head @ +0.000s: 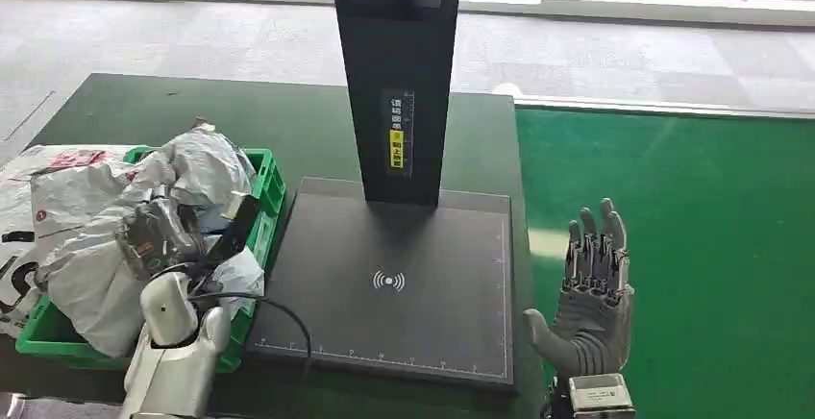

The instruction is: Moved the parcel from conveyor to table for the left to box.

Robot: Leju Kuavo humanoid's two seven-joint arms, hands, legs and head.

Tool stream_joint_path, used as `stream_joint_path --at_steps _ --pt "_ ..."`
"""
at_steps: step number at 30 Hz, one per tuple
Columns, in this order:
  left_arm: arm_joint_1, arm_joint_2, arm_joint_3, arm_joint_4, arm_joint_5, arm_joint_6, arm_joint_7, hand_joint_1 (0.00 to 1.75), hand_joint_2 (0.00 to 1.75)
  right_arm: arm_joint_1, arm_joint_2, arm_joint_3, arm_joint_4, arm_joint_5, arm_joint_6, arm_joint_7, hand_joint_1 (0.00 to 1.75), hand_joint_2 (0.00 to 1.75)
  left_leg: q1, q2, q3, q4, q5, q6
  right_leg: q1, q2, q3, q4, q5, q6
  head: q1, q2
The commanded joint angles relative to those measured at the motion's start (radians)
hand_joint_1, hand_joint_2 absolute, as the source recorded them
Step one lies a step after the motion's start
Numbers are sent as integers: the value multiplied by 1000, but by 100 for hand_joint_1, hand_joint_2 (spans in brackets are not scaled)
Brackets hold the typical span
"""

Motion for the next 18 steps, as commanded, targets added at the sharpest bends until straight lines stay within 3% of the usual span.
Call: stream_joint_path --at_steps 1,9,11,18 --pt "-210 87 -223 494 -43 -134 23 175 175 -30 20 -34 54 -7 6 -3 0 175 -1 -4 0 -3 3 0 -1 -4 1 -2 1 1 0 0" --pt "-234 92 -293 473 -43 -257 78 175 175 -51 67 -53 43 30 52 -3 0 175 -3 -8 7 -2 4 1 -3 -10 9 0 0 0 0 0" --pt "-255 92 -302 492 -43 -287 76 175 175 -50 76 -67 34 33 68 -3 0 175 -3 -8 1 -3 9 0 -3 -9 2 0 4 0 0 0" --pt "-258 85 -295 509 -43 -281 58 175 175 -46 47 -61 41 20 53 -3 0 175 -2 -11 6 -1 8 0 -3 -12 9 1 1 1 0 0"
